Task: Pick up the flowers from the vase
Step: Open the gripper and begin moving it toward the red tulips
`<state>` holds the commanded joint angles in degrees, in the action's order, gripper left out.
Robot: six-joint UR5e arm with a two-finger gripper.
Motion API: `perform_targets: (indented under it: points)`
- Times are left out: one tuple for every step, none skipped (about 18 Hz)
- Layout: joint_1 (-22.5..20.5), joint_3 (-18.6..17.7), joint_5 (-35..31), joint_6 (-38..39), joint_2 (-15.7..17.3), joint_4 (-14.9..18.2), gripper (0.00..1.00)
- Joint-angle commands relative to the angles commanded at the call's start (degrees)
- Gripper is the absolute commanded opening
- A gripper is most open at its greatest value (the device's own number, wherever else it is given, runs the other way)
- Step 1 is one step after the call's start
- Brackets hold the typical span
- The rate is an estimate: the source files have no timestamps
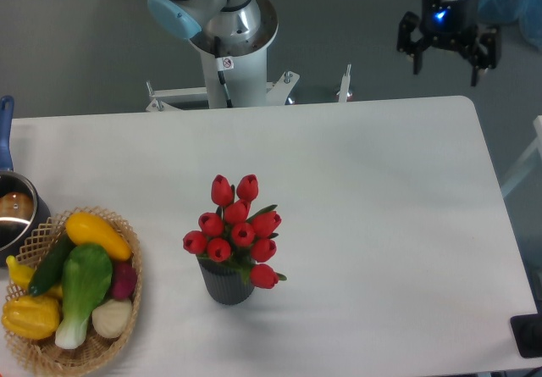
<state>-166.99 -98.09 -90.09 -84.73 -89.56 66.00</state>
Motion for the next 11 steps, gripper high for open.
perform_targets:
  points:
    - [0.09,-0.17,0.00,0.00,0.00,0.00,1.00]
    - [0.09,-0.26,0.17,0.00,0.09,0.00,1.00]
    - [0.17,-0.26,0.79,0.00,0.26,0.00,1.00]
    - [0.18,-0.26,1.57,0.00,0.18,0.00,1.00]
    - [0.18,-0.26,2.80,0.00,0.18,0.00,1.00]
    - [0.00,-0.53,5.08,0.09,0.00,0.00,1.00]
    - [-0.35,-0.70,6.66,0.09,-0.09,-0.09,1.00]
    - [-0.79,-0.97,8.42,0.18,-0.17,-0.09,1.00]
    - [-1.31,-0.97,10.44,0.09,-0.26,-0.09,1.00]
    - [-1.75,-1.23,12.55,0.09,-0.26,-0.09,1.00]
    - [-2.02,-1.84,14.31,0.18,0.00,-0.09,1.00]
